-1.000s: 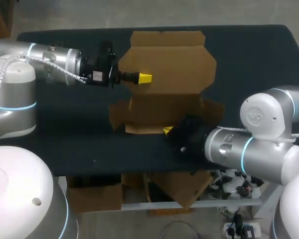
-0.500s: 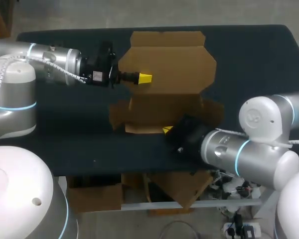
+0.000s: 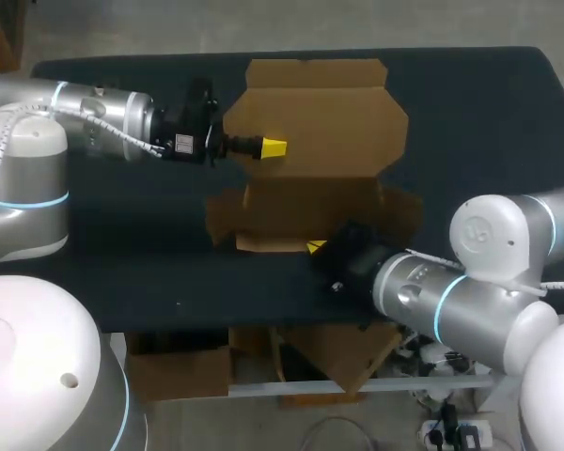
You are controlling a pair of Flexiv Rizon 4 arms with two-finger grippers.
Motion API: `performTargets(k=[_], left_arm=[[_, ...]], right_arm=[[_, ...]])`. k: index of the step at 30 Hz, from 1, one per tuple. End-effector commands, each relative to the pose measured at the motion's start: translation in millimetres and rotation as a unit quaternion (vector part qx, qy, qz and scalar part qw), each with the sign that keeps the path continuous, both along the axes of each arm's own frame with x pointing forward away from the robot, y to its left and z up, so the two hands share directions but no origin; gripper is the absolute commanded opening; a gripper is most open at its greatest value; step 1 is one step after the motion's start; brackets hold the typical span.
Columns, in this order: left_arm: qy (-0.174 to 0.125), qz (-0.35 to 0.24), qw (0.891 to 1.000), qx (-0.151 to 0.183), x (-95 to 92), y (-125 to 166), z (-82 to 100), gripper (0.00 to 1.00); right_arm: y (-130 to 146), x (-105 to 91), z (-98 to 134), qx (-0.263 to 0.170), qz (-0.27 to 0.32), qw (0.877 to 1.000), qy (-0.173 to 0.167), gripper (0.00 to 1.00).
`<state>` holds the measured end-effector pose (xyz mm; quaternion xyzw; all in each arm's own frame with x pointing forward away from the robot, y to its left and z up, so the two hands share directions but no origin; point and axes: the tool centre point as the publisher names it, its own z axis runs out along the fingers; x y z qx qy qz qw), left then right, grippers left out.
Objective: Assemble the packaging by folding the flat box into shape, placing the metal phone stand inside, and closing the box properly
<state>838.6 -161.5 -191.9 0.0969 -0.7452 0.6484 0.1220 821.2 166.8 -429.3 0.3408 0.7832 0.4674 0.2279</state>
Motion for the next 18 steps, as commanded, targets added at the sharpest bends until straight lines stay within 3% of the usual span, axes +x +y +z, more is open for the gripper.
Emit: performTargets(k=[1, 14, 18], left_arm=[[0.0, -0.002, 1.0, -0.001, 0.6, 0.9, -0.7, 0.0], [0.0, -0.002, 1.0, -0.001, 0.6, 0.9, -0.7, 0.0], [-0.018, 0.001, 1.0, 0.004, -3.9, -0.7, -0.8, 0.0]], right_arm=[[2.3, -1.6, -5.8, -0.012, -0.033, 0.999, -0.014, 0.0], [2.3, -1.6, -5.8, -0.012, -0.033, 0.999, -0.014, 0.0], [2.3, -1.6, -5.8, -0.012, -0.033, 0.999, -0.014, 0.0]])
